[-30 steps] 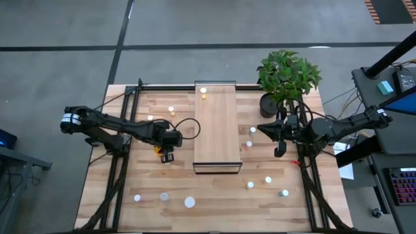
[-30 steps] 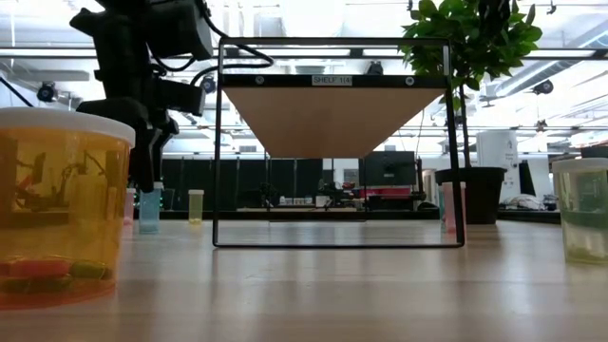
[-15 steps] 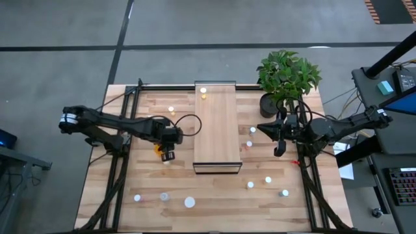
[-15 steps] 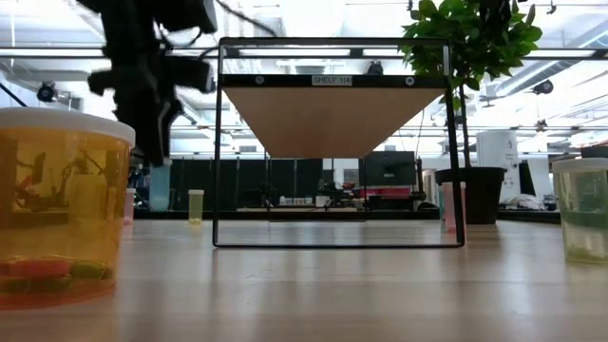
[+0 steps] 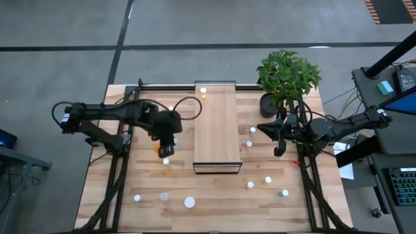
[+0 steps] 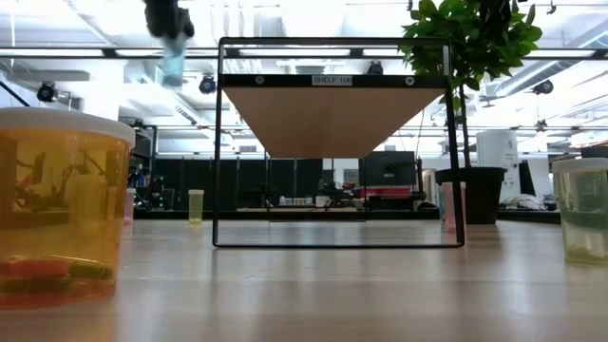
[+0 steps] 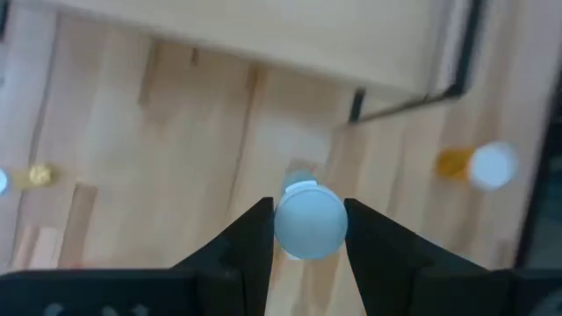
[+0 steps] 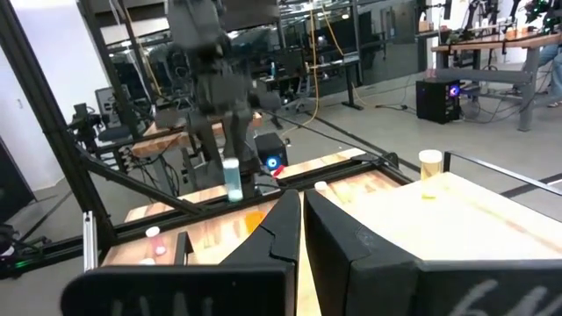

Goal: Pick and place medicine bottles onto shelf by color
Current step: Put the top left blue bottle on the shelf, then put the right red bottle on the shelf

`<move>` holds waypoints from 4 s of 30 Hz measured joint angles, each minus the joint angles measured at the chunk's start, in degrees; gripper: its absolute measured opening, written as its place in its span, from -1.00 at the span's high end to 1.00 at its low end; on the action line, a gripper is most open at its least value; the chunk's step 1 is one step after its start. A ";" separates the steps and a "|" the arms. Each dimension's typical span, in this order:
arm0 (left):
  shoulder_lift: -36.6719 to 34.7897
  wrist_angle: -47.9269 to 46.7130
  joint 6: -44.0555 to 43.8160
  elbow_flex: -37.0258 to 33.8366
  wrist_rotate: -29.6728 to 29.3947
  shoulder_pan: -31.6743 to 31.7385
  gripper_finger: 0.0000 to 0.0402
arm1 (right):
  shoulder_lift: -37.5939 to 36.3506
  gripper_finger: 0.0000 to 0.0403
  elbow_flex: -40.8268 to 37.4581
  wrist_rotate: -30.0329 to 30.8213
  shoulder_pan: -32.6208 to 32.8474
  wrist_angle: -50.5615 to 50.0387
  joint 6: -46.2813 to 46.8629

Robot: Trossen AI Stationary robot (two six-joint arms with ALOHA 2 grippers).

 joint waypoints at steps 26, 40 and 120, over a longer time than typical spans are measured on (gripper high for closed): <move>26.73 -2.23 15.93 27.21 -0.26 7.45 0.53 | 0.07 0.96 0.02 -0.02 0.00 -0.31 1.51; 27.07 -1.95 18.06 26.69 -4.03 7.30 0.39 | 0.07 0.96 0.02 0.00 0.00 -0.41 1.51; 1.04 19.46 12.05 23.50 -6.66 5.60 0.04 | 29.76 -0.15 -3.93 -1.40 -3.81 -21.86 18.44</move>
